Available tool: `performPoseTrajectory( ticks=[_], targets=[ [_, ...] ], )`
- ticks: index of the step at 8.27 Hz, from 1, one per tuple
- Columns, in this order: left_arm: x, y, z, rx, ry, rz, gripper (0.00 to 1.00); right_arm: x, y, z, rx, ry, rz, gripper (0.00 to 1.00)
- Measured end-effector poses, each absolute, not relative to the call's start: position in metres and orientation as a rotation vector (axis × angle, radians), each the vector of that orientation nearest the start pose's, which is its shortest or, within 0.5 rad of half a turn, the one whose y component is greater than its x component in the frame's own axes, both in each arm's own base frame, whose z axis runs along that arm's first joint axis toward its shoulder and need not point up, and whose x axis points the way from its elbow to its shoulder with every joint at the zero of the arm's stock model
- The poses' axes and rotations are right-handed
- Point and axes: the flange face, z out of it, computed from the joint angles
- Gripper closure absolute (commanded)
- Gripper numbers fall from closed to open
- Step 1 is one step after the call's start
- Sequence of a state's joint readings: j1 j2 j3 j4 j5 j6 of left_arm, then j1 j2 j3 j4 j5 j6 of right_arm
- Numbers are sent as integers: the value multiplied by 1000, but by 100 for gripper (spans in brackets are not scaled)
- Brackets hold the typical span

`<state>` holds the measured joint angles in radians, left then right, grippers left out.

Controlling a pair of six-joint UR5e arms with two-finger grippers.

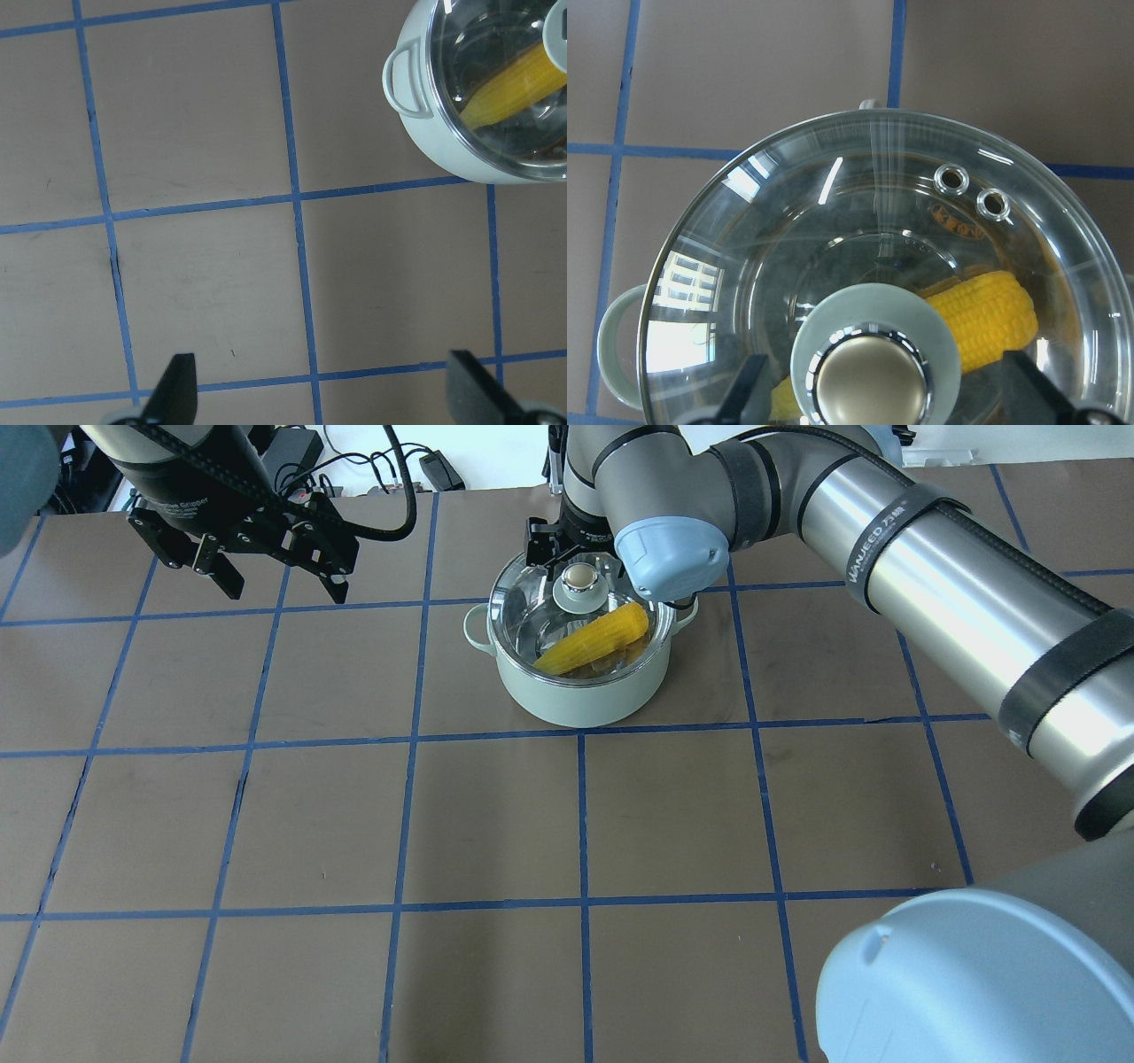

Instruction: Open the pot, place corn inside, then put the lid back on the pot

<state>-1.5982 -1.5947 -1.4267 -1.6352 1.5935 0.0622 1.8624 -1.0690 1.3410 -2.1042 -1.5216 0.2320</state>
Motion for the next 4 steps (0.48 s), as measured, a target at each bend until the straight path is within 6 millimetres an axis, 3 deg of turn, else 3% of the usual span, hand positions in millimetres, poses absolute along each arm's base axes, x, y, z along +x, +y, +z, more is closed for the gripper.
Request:
performPoseTrajectory(
  ticks=[2, 4],
  targets=[
    [-145, -501, 544, 136, 3114, -97, 0, 312, -632, 385, -84, 3004, -375, 0],
    [-144, -502, 543, 139, 3114, -94, 0, 257, -610, 430, -9, 3025, -321, 0]
  ],
)
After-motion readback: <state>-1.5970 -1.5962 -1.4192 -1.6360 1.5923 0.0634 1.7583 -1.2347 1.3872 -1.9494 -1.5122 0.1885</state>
